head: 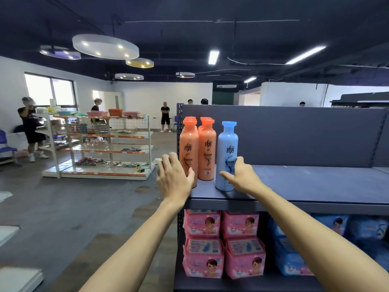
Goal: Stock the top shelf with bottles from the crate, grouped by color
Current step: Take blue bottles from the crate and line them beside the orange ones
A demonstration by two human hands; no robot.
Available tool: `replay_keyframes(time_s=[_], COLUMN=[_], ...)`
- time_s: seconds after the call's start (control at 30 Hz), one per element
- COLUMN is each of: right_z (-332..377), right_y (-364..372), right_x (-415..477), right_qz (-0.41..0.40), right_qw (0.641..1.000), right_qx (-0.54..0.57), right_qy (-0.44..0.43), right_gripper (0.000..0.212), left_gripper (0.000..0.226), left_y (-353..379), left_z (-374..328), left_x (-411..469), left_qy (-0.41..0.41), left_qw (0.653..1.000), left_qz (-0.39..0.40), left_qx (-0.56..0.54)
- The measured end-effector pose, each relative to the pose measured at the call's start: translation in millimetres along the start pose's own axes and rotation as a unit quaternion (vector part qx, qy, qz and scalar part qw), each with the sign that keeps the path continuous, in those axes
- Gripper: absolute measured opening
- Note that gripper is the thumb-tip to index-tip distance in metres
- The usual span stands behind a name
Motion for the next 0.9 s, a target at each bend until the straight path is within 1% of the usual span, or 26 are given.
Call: replay_keyframes(time_s=[0.03, 0.07, 0.1, 0.17, 0.27, 0.37, 0.6, 0.77, 0.9], right_z=[-1.4, -3.2, -5.1, -9.6, -17.9, -25.1, -46.2, -58.8, -67.3], right_y=[-1.1, -2.2, -3.1, -4.6, -7.2, -8.9, -5.8, -0.1, 8.8], right_x=[0.8, 1.7, 2.5, 4.5, 8.5, 13.9, 42.2, 70.0, 92.4], right_qz=[-0.001, -0.002, -0.003, -0.007, -0.005, -0.001, 0.005, 0.011, 0.011], right_qw=[1.000, 1.000, 1.000, 1.000, 1.000, 1.000, 1.000, 1.000, 1.000], right_qx=[0.002, 0.003, 0.003, 0.003, 0.006, 0.009, 0.021, 0.014, 0.013], right_qy=[0.001, 0.004, 0.006, 0.010, 0.012, 0.012, 0.010, 0.013, 0.012], right_gripper=[0.043, 0.043, 0.043, 0.043, 0.043, 0.044, 0.044, 0.045, 0.047], left_gripper=[0.042, 0.036, 0.031, 0.025, 0.023, 0.027, 0.035, 0.030, 0.028], left_y=[-5.4, -8.8, -10.0, -7.8, 4.7, 21.5, 55.8, 74.0, 87.6], left_z=[-5.6, -12.2, -19.0, -33.6, -54.3, -71.5, -94.3, -102.5, -106.4], left_x=[-1.6, -1.8, -0.9, 2.9, 4.6, 2.8, 20.3, 29.5, 29.7], left_qy=[0.065, 0.125, 0.171, 0.210, 0.212, 0.228, 0.220, 0.230, 0.232], left_qw=[0.997, 0.990, 0.984, 0.978, 0.974, 0.967, 0.967, 0.963, 0.963], left_qz=[-0.046, -0.062, -0.052, 0.002, 0.074, 0.108, 0.125, 0.130, 0.133], left_qx=[0.019, 0.024, 0.022, 0.003, -0.035, -0.022, 0.004, 0.043, 0.046])
Point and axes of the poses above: each hand's wrist, its own x-axis towards the middle knuckle, its own y-axis out of the palm, z = x × y, the point moved 3 cm from there along x, towards the middle knuckle, and after that the axes turned 2 degrees about -z, right-handed, at the moved point
